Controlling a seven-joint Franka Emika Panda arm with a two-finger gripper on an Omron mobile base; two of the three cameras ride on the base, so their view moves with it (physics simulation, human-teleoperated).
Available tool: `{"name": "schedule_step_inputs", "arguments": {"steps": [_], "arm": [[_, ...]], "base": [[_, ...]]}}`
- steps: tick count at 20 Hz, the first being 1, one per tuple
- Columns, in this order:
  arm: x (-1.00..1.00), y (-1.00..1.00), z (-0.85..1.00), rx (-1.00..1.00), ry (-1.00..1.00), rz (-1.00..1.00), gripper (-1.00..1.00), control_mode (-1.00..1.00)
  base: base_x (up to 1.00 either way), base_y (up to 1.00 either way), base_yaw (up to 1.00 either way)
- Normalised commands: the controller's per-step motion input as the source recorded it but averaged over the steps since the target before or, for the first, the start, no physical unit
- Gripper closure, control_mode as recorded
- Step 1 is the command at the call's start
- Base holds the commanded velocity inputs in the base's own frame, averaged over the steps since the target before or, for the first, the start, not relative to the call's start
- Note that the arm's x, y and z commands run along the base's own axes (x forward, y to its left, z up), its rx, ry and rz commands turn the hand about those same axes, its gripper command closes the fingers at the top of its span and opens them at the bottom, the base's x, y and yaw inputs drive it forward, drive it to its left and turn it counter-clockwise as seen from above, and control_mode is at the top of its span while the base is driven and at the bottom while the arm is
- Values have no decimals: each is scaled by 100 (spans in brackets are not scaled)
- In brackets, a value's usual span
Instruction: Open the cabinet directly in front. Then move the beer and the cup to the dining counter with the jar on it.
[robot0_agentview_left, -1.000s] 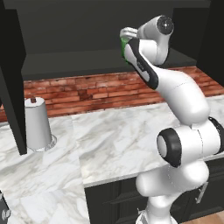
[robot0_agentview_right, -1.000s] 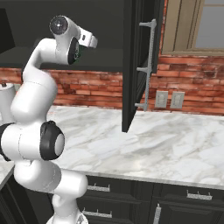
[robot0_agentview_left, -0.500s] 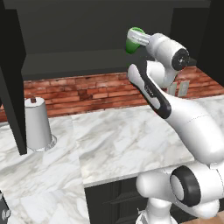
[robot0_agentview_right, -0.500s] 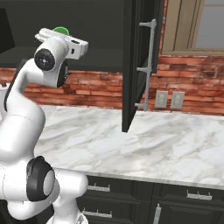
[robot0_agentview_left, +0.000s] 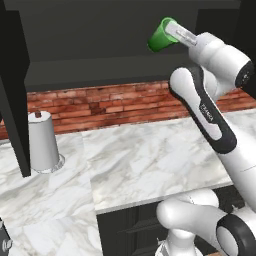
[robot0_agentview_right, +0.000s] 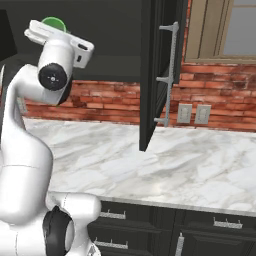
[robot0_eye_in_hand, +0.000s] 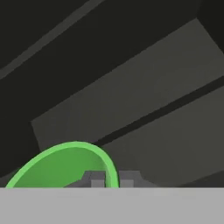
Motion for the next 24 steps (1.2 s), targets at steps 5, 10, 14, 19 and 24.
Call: {"name": "schedule_step_inputs", "arguments": {"steps": [5,10,14,19,24], "arm": [[-100,-7,-94,0,33,12,100,-100],[-100,0,-91,0,39,7,100,-100],[-100,1,-57,-9,40,-1,100,-100],[-40,13,-17,-18,42,-11,100,-100],[-4,4,-3,-2,2,0,100,100]], "base": [[0,0,0],[0,0,0],[0,0,0],[0,0,0],[-40,-1,0]]}}
